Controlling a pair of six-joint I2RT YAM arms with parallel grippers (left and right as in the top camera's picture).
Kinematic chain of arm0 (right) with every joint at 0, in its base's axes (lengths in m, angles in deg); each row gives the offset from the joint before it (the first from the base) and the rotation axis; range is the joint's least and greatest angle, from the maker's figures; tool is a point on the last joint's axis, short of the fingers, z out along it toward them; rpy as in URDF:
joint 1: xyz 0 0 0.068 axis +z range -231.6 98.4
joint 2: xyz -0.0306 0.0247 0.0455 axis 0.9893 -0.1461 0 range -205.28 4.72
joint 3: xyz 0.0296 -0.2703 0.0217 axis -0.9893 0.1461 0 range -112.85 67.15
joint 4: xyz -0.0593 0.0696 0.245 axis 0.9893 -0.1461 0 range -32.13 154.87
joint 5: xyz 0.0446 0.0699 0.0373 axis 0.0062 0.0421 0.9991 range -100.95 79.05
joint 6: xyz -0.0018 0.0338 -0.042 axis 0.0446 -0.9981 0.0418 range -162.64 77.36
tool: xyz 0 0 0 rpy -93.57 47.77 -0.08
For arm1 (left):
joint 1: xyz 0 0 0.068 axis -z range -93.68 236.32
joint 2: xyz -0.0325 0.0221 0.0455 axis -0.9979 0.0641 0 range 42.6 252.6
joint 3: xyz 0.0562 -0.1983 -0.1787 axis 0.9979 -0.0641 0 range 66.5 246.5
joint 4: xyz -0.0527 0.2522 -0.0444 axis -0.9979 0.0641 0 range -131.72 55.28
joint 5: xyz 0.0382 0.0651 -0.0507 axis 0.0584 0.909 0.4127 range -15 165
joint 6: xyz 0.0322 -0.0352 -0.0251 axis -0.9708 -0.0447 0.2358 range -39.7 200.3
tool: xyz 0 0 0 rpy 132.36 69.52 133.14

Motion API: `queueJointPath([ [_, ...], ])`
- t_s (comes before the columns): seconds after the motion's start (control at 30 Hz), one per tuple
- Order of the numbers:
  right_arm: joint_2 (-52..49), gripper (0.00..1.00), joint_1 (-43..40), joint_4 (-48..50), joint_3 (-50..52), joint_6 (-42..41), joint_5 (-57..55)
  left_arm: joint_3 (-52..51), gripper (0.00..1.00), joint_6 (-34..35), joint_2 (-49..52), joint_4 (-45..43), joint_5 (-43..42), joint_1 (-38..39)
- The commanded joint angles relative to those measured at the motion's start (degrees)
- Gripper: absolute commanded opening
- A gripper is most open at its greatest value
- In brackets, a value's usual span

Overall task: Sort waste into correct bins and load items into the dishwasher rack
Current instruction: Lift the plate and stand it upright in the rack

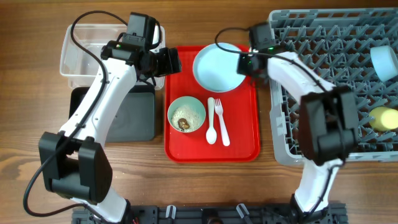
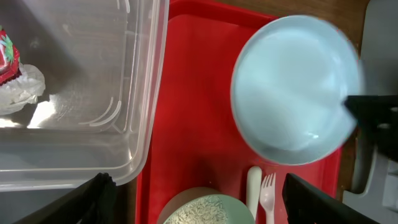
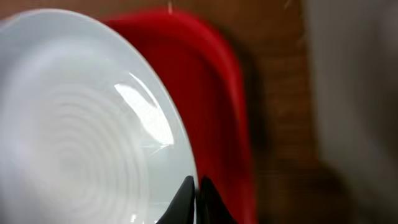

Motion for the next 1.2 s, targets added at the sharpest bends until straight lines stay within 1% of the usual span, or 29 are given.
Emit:
queueJointPath([
  [0.0,13.27,0.04,-2.95,-0.11,-1.42,15.67,1.33,0.2,0.88,0.33,-1.38,-0.2,0.57,0.04],
  [0.07,21.59,0.04,-5.4,1.05,-1.42,22.47,1.27,0.2,0.89,0.33,-1.38,-0.2,0.57,0.04],
  [0.1,24.22,0.04,-6.54,1.79,-1.42,25.09,-0.11,0.2,0.89,0.33,-1.38,-0.2,0.57,0.04],
  [0.2,29.97,0.04,-10.86,4.35,-1.42,33.38,-11.89,0.2,0.91,0.33,-1.38,-0.39,0.57,0.04],
  [0.23,30.88,0.04,-12.33,5.42,-1.42,37.66,-15.63,0.2,0.9,0.33,-1.38,-0.76,0.57,0.04],
  [0.3,31.39,0.04,-16.59,9.07,-1.4,51.15,-25.77,0.2,0.91,0.33,-1.38,-1.92,0.57,0.04],
  [0.4,31.15,0.04,-21.9,14.38,-1.4,58.97,-30.99,0.2,0.92,0.33,-1.38,-2.64,0.57,0.04],
  [0.5,29.59,0.04,-25.94,20.68,-1.4,69.83,-35.78,0.2,0.92,0.33,-1.38,-3.45,0.57,0.04],
  [0.57,27.56,0.04,-28.5,26.16,-1.4,73.35,-37.99,0.2,0.92,0.33,-1.38,-4.42,0.57,0.04],
  [0.67,23.02,0.04,-30.12,31.95,-1.4,77.35,-40.3,0.2,0.92,0.33,-1.38,-4.94,0.55,0.04],
  [0.8,15.91,0.04,-30.14,33.11,-1.38,77.72,-41.07,0.2,0.92,0.33,-1.38,-4.98,0.57,0.04],
  [0.97,10.47,0.04,-30.32,34.64,-1.16,77.44,-41.55,0.2,0.92,0.35,-1.38,-4.96,0.57,0.04],
  [1.07,9.27,0.04,-30.21,34.23,-0.76,74.01,-40.54,0.2,0.92,0.35,-1.38,-4.96,0.57,0.04],
  [1.17,8.17,0.04,-30.21,30.99,-0.68,69.0,-38.36,0.2,0.92,0.35,-1.38,-4.96,0.57,0.04],
])
